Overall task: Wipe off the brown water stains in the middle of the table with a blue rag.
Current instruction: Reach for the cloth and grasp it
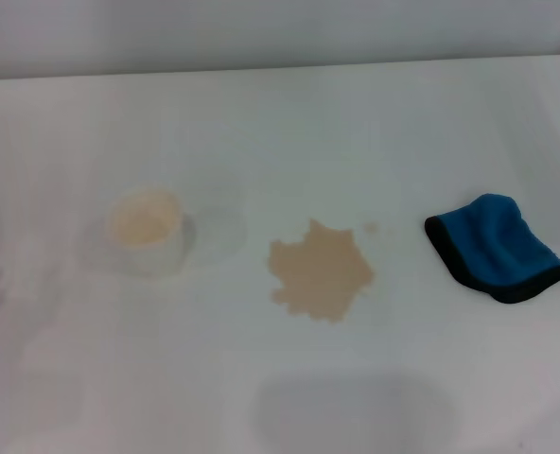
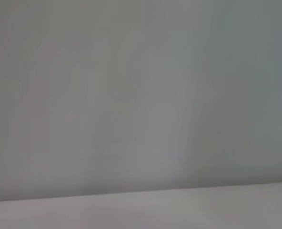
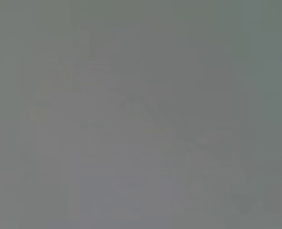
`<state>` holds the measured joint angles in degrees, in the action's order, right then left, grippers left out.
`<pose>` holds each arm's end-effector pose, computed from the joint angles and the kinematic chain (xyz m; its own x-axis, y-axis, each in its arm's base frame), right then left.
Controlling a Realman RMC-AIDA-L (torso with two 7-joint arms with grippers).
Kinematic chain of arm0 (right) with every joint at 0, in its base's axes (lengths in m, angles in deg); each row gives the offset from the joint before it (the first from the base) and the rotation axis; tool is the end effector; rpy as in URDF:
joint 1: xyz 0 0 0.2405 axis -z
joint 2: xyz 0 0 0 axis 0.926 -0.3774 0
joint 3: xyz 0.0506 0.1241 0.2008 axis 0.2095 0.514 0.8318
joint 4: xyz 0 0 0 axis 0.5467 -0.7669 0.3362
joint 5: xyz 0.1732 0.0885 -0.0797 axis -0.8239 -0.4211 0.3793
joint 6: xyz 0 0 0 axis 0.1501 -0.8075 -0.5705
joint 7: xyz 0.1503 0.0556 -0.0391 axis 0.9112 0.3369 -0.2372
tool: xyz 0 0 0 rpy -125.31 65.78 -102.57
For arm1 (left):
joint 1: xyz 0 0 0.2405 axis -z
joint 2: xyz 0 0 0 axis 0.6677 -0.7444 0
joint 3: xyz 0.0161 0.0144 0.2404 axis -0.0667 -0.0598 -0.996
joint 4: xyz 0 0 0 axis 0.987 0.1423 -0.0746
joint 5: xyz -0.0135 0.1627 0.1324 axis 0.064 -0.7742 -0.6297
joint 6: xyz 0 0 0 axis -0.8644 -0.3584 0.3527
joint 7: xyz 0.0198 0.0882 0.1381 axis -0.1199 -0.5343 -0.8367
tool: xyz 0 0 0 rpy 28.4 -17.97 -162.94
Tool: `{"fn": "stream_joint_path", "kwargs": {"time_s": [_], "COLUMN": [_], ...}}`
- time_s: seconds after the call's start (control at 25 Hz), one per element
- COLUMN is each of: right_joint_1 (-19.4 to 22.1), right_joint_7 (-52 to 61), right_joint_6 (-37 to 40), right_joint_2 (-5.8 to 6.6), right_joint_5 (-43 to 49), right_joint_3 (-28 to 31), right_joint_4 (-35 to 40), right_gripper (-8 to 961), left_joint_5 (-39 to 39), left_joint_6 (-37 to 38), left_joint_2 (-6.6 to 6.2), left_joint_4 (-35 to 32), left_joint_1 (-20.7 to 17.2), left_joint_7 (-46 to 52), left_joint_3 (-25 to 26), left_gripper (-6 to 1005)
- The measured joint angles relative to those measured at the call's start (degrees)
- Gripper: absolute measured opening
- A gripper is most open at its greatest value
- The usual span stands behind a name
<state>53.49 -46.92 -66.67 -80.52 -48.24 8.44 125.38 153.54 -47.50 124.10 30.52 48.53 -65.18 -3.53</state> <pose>0.3942 0.3304 0.1788 0.4572 -0.0371 -0.8886 -0.8883 0.0294 -0.4582 -0.3782 0.2578 0.0058 0.7214 0.1410 0.6781 0.6868 -0.2717 -0.6742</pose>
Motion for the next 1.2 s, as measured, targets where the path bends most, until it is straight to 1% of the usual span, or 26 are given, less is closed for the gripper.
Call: {"fn": "stream_joint_path", "kwargs": {"time_s": [0.12, 0.28, 0.4, 0.48, 0.56, 0.68, 0.84, 0.92, 1.0, 1.04, 1.12, 1.2], "right_joint_1": [-0.08, -0.7, -3.03, -4.7, -6.57, -9.05, -12.89, -15.05, -16.75, -17.41, -18.53, -19.67], "right_joint_7": [12.32, 32.01, 46.14, 51.17, 53.46, 55.89, 57.67, 57.79, 57.82, 57.86, 58.02, 58.03], "right_joint_6": [0.1, -2.05, -7.3, -12.22, -17.95, -25.33, -34.93, -38.99, -40.56, -40.68, -40.6, -40.57], "right_joint_2": [0.7, 3.22, 5.87, 7.33, 8.6, 9.76, 10.0, 9.8, 9.33, 8.83, 7.34, 5.44], "right_joint_5": [9.25, 25.13, 39.15, 44.76, 48.44, 52.89, 61.97, 66.94, 72.4, 75.35, 80.25, 83.69], "right_joint_3": [-0.62, -1.73, -2.17, -2.2, -2.02, -2.35, -3.14, -5.25, -9.16, -11.36, -14.76, -16.25], "right_joint_4": [6.95, 16.95, 22.66, 24.73, 26.89, 30.91, 35.55, 36.49, 36.62, 36.46, 35.64, 34.67], "right_gripper": [811, 784, 777, 778, 778, 777, 777, 778, 778, 778, 778, 777], "left_joint_5": [1.81, 3.15, 3.18, 3.19, 3.3, 4.07, 4.59, 4.62, 4.63, 4.63, 4.63, 4.63], "left_joint_6": [0.49, 0.67, 0.6, 0.39, 0.51, 0.84, 1.03, 1.53, 1.93, 2.14, 2.21, 2.23], "left_joint_2": [-0.05, -0.06, 0.07, 0.06, 0.02, -0.09, -0.09, -0.08, -0.08, -0.07, -0.06, -0.05], "left_joint_4": [0.02, 0.06, 0.07, 0.01, -0.2, -0.36, -0.12, -0.16, -0.35, -0.45, -0.49, -0.5], "left_joint_1": [0.02, -0.01, -0.01, 0.15, 0.43, 1.02, 2.04, 2.43, 2.63, 2.84, 3.04, 3.22], "left_joint_7": [-0.01, -0.43, -1.05, -1.08, -1.09, -1.29, -2.15, -2.22, -2.24, -2.29, -2.41, -2.59], "left_joint_3": [0.05, 0.82, 2.76, 3.49, 3.65, 3.65, 3.63, 3.61, 3.61, 3.61, 3.61, 3.6], "left_gripper": [877, 877, 878, 878, 878, 878, 877, 877, 877, 877, 877, 877]}}
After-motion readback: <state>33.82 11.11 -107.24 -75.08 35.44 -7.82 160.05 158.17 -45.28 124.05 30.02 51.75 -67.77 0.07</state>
